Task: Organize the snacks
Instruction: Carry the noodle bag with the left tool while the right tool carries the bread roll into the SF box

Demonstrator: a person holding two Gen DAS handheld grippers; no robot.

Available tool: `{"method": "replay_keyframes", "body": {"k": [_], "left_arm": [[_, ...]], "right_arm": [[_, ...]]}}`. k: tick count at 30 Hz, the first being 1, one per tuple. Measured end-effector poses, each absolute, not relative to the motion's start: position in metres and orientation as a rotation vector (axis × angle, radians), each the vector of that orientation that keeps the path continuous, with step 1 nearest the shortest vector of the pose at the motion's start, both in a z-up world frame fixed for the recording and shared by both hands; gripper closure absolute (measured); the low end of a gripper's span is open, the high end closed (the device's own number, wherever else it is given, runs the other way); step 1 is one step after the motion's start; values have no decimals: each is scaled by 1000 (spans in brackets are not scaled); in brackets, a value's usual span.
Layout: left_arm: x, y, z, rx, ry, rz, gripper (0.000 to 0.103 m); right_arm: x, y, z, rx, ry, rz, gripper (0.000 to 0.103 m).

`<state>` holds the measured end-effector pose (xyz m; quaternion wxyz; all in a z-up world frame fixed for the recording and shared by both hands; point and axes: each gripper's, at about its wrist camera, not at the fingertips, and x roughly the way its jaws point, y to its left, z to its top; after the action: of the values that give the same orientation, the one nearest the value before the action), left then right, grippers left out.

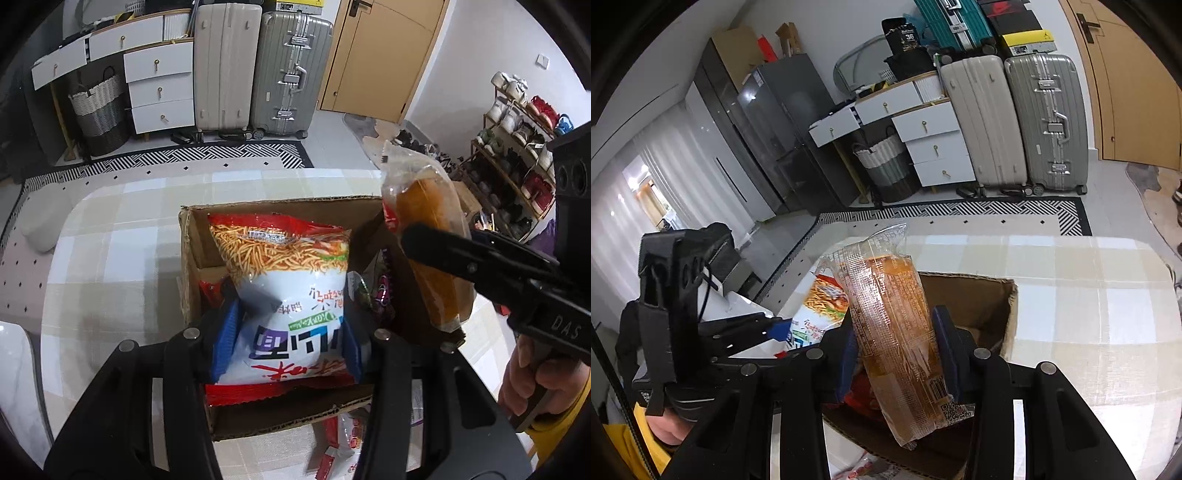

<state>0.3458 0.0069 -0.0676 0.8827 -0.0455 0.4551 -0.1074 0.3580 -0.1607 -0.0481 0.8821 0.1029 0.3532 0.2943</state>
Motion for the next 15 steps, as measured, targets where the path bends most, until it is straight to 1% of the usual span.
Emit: {"method": "replay_keyframes", "body": {"k": [4,8,9,11,13,15], "left_arm": [[344,13,-74,-132,951,-221,59],[342,14,-77,-141,953,-222,52],[338,15,-75,-133,945,-220,49],[337,17,-69,-122,929,-202,29],[334,22,-61,-135,904,-192,23],[333,27,-55,-142,904,-179,22]], "right_arm": [[355,-168,-51,238,732,587,64],[354,-167,-51,238,730,583,64],[355,-167,-53,238,732,578,64],[356,-167,-54,242,737,576,64],[357,-166,-57,247,746,568,64],[357,-165,-58,252,755,572,64]]}}
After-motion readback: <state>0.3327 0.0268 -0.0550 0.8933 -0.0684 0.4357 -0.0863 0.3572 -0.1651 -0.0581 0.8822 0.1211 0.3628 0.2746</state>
